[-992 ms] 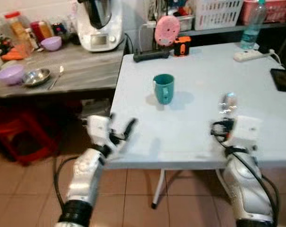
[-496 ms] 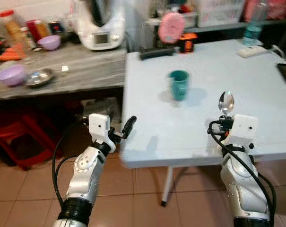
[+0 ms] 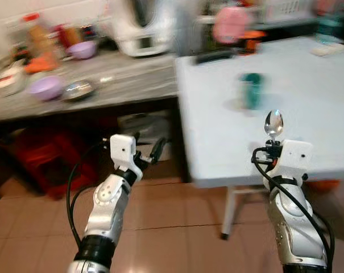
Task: Setting the table
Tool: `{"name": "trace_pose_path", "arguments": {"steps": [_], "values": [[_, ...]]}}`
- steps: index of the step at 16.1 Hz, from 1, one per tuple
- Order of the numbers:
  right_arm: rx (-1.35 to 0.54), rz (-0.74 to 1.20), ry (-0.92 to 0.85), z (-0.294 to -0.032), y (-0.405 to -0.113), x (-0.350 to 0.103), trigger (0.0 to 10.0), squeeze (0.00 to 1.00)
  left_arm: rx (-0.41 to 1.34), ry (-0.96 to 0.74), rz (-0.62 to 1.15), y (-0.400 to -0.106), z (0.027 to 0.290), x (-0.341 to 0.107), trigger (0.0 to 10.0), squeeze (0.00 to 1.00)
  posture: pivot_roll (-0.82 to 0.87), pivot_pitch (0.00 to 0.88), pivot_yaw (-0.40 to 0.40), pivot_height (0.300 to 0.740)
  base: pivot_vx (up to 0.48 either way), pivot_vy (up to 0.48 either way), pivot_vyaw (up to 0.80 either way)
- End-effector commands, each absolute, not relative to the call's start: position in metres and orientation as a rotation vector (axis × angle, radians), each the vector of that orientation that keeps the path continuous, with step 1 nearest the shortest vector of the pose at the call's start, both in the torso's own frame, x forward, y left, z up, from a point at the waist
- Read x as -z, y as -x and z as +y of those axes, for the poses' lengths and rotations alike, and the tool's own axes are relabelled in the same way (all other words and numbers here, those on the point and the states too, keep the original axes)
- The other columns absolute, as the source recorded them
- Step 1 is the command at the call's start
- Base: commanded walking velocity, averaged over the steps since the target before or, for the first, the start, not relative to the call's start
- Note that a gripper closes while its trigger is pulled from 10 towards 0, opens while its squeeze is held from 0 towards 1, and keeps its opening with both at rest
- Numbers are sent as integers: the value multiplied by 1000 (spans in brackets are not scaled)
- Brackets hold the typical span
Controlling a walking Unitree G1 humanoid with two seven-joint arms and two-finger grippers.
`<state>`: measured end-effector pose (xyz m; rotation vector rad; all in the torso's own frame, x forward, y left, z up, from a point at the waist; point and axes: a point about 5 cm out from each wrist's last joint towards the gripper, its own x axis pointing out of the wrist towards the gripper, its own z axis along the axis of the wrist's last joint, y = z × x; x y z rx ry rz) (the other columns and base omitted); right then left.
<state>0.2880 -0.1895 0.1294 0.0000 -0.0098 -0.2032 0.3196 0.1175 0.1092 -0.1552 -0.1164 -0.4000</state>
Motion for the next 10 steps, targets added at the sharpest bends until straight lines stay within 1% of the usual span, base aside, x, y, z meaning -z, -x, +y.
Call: {"name": "trace_pose_path", "arguments": {"steps": [1,10], "values": [[151,-29,-16,-173,-291,-133,10000,0,334,136,-95,-318,137,-103,10000,0,-91,0,145,740,0,480,531],[153,-29,-23,-172,-291,-132,10000,0,338,131,-99,-320,134,-104,10000,0,-92,0,150,740,0,480,557]]}}
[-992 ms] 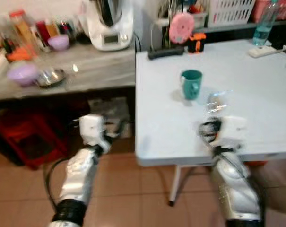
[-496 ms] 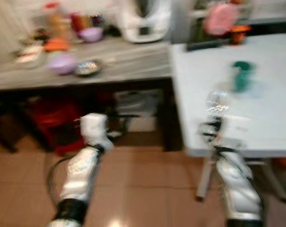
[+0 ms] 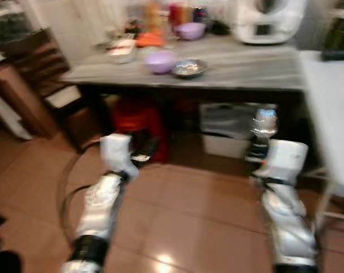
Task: Setting the table
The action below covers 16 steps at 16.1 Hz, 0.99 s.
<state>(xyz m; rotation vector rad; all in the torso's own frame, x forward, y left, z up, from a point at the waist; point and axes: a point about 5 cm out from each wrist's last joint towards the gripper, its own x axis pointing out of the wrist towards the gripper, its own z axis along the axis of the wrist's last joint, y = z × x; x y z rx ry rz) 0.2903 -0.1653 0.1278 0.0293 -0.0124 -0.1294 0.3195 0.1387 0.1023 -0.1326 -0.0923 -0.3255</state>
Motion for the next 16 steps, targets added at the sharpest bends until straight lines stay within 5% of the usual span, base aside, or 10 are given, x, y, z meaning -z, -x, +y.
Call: {"name": "trace_pose_path", "arguments": {"steps": [1,7,16], "values": [[153,-30,-23,-172,-291,-132,10000,0,339,131,-98,-320,134,-104,10000,0,-92,0,152,740,0,480,400],[157,-29,-23,-173,-291,-131,10000,0,426,143,-99,-317,127,-105,10000,0,-95,0,152,740,0,131,0],[147,-23,-31,-174,-292,-130,10000,0,471,173,-110,-312,122,-104,10000,0,-97,0,144,740,401,0,-158]]}}
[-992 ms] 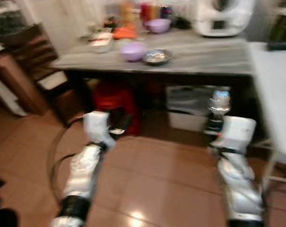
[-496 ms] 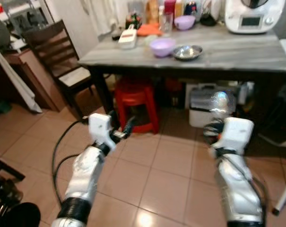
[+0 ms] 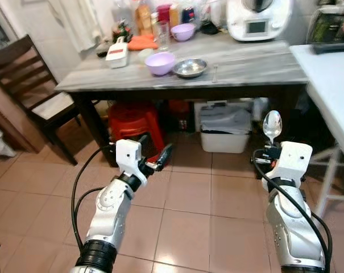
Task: Setting the table
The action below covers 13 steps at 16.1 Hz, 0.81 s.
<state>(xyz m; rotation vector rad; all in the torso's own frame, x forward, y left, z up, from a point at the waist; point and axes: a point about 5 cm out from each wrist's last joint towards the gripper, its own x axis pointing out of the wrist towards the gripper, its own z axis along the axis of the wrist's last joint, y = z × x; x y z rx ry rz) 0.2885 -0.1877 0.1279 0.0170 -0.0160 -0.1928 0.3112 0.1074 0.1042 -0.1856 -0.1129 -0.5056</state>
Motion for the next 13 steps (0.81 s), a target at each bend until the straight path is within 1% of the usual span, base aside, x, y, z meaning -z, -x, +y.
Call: {"name": "trace_pose_path", "arguments": {"steps": [1,13], "values": [[147,-22,-30,-174,-292,-130,10000,0,472,172,-109,-312,122,-104,10000,0,-97,0,144,740,435,0,0],[148,-23,-16,-175,-292,-130,10000,0,488,188,-99,-309,115,-102,10000,0,-102,0,144,740,436,0,0]]}}
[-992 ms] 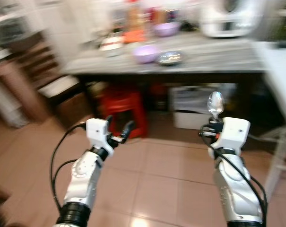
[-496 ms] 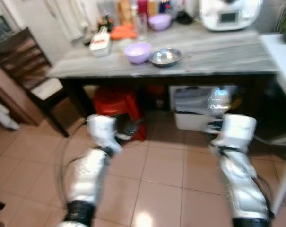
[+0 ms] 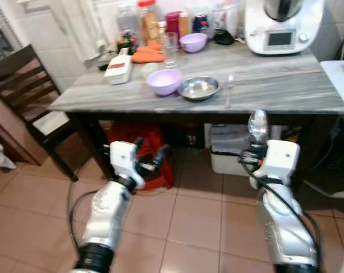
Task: Setting the table
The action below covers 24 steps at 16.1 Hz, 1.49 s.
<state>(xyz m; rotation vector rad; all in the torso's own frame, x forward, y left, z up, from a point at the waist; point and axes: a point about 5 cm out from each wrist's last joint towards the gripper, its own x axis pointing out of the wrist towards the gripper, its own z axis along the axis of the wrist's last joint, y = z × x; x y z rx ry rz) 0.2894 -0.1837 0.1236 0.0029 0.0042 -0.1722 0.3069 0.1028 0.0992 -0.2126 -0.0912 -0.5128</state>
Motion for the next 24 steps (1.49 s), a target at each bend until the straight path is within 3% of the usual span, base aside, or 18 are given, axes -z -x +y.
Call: {"name": "trace_pose_path", "arguments": {"steps": [1,14,17,24], "values": [[148,-22,-15,-175,-292,-130,10000,0,489,189,-98,-309,115,-102,10000,0,-104,0,142,740,435,0,0],[150,-21,-22,-175,-293,-131,10000,0,503,202,-86,-308,109,-100,10000,0,-109,0,141,740,435,0,-98],[155,-18,-20,-178,-293,-130,10000,0,504,203,-83,-302,110,-98,10000,0,-112,0,137,740,411,0,-671],[156,-11,-2,-181,-290,-128,10000,0,482,222,-69,-285,113,-91,10000,0,-110,0,127,740,284,0,0]]}}
